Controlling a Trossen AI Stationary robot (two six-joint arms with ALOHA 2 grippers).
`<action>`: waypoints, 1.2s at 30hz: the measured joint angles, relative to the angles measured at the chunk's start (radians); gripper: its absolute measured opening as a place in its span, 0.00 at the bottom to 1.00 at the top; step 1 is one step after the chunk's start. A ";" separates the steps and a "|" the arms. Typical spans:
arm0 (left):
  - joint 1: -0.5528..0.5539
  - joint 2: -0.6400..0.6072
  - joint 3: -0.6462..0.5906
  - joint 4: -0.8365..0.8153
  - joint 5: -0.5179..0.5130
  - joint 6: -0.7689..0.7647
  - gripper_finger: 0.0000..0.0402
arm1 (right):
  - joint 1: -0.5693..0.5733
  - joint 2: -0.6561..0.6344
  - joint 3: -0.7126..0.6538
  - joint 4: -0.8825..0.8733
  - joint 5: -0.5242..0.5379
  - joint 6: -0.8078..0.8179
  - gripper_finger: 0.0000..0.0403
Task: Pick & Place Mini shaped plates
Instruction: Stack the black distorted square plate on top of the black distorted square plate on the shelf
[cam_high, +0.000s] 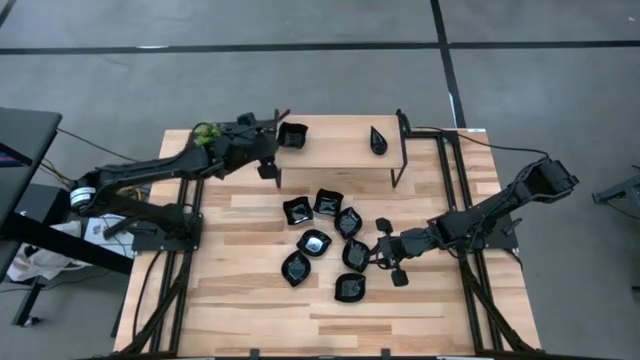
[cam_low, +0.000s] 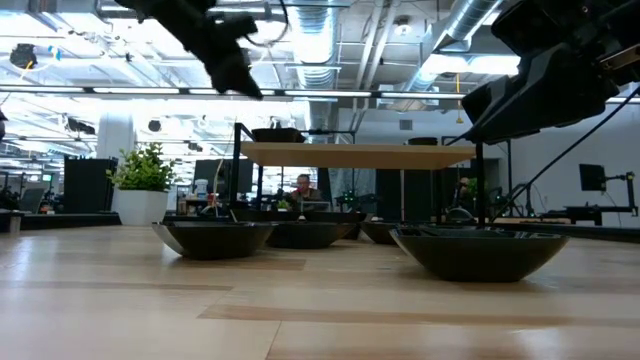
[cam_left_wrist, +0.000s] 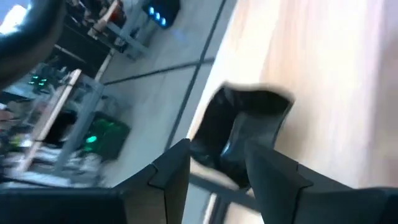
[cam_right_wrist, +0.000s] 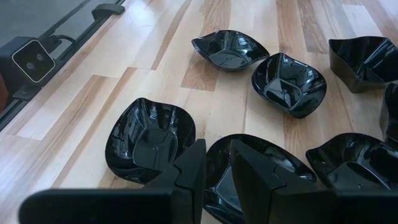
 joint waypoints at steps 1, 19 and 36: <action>-0.008 -0.023 0.000 -0.005 0.024 -0.044 0.39 | 0.000 0.000 0.000 0.000 0.000 0.000 0.17; -0.507 -0.045 -0.307 0.152 0.327 -0.517 0.30 | 0.000 0.005 0.000 0.009 0.000 0.008 0.17; -0.536 0.172 -0.323 0.328 0.166 -0.598 0.30 | 0.000 0.005 0.000 0.016 0.004 0.008 0.17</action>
